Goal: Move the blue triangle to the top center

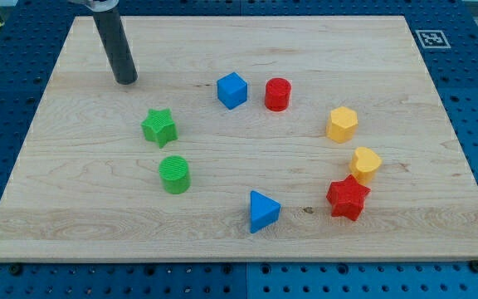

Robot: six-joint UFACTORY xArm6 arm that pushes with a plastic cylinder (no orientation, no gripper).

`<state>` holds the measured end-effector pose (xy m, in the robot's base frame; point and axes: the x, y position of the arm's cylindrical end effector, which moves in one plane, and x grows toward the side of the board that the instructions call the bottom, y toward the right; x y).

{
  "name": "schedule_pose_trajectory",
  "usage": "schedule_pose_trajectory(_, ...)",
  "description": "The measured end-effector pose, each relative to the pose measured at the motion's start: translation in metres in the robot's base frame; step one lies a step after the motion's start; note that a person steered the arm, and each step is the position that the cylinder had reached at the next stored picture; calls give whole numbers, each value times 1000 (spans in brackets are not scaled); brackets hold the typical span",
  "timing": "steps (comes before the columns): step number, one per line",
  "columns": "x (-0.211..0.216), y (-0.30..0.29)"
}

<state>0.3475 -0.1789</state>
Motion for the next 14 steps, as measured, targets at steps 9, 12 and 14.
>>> schedule_pose_trajectory(9,62,26)
schedule_pose_trajectory(12,202,40)
schedule_pose_trajectory(14,271,102)
